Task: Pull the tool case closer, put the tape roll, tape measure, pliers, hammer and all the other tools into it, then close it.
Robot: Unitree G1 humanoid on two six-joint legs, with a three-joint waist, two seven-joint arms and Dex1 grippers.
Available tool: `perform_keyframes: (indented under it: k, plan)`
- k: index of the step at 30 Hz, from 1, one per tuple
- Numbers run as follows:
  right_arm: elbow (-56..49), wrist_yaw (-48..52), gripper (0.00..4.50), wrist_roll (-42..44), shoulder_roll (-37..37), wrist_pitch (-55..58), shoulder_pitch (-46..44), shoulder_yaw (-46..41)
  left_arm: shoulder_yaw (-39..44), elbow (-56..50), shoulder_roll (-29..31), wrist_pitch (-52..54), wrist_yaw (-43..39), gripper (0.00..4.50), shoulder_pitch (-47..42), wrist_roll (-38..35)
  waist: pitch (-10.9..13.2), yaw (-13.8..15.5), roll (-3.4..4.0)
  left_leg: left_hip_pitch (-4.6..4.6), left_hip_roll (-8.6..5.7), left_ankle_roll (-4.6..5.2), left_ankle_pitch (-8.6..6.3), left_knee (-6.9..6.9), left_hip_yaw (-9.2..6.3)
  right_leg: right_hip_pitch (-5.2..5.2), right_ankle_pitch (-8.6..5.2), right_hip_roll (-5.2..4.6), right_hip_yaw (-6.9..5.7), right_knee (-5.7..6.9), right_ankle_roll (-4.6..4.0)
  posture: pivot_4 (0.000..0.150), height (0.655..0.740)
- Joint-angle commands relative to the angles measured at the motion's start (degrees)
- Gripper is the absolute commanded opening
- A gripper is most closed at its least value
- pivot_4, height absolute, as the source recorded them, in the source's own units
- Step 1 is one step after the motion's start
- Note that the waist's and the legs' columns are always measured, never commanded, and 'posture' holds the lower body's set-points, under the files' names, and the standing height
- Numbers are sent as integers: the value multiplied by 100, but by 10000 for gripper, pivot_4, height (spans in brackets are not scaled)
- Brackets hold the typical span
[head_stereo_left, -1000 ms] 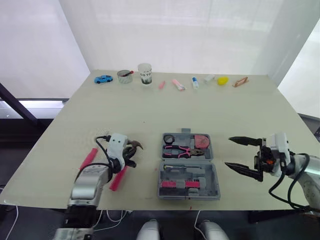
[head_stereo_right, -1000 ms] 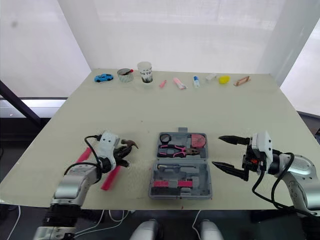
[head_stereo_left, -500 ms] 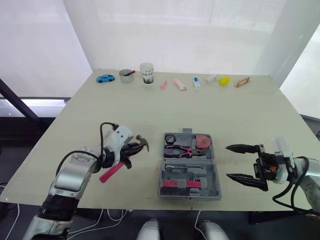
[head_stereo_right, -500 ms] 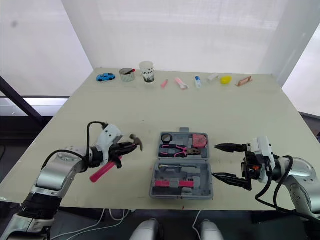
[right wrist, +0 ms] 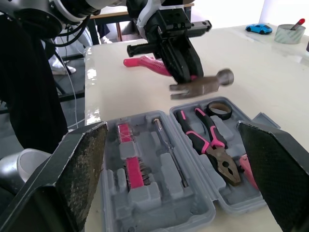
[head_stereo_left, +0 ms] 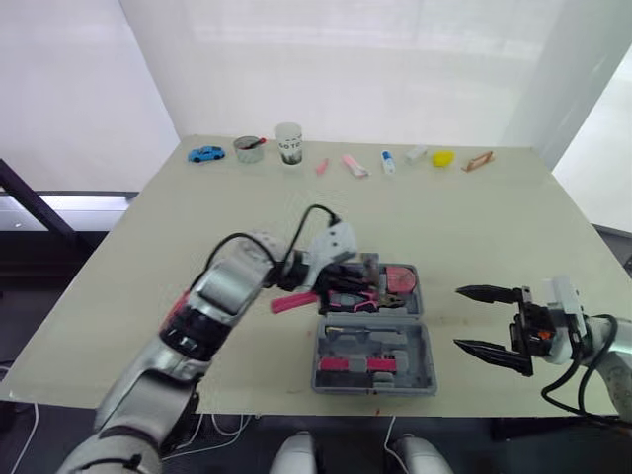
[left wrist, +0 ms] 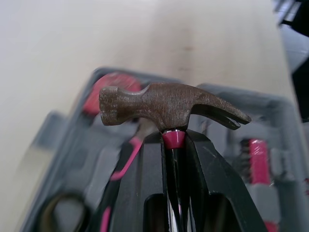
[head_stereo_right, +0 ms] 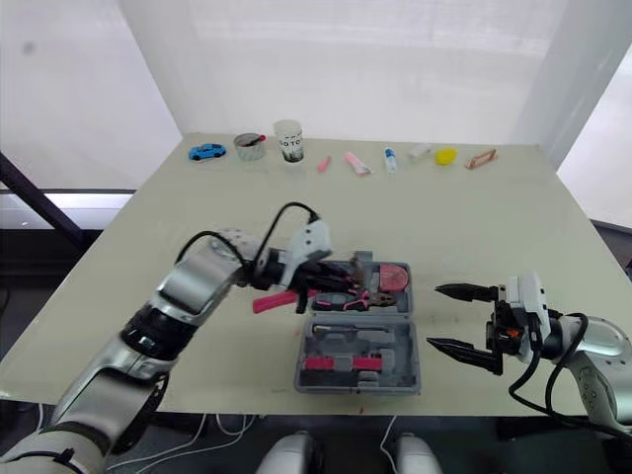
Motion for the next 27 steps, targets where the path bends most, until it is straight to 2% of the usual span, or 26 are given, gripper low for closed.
perform_keyframes:
  k: [1,13,18,20,27]
  plan:
    - [98,118,45000,11,-162,-192,125,-359,-544,64,-268,58,-81,1373,-454,373,0,1,1,1,-1,0,0,0,0,0,0,0,1,0,0,1500,7400]
    - [68,148,45000,36,-257,-259,489,-644,-1716,474,-1206,678,-423,1373,-1068,756,5,-9,8,2,-3,1,0,1,-9,0,-1,6,5,3,1,1500,7400]
    - [-15,187,45000,73,-333,-237,702,-711,-2092,580,-1364,870,-464,1373,-1110,935,6,-7,10,-1,-5,1,0,2,-10,0,-2,7,9,2,1,1500,7400]
    - [-4,201,45000,39,-348,-305,763,-716,-2193,614,-1477,1138,-408,1373,-1104,960,6,-12,10,-1,-5,1,0,2,-12,0,-2,7,8,2,1,1500,7400]
    - [68,214,45000,-75,-380,-455,786,-711,-2379,1029,-1837,1050,-219,1373,-1108,1222,7,-8,14,-2,-9,1,0,3,-28,0,-4,11,9,5,4,1500,7400]
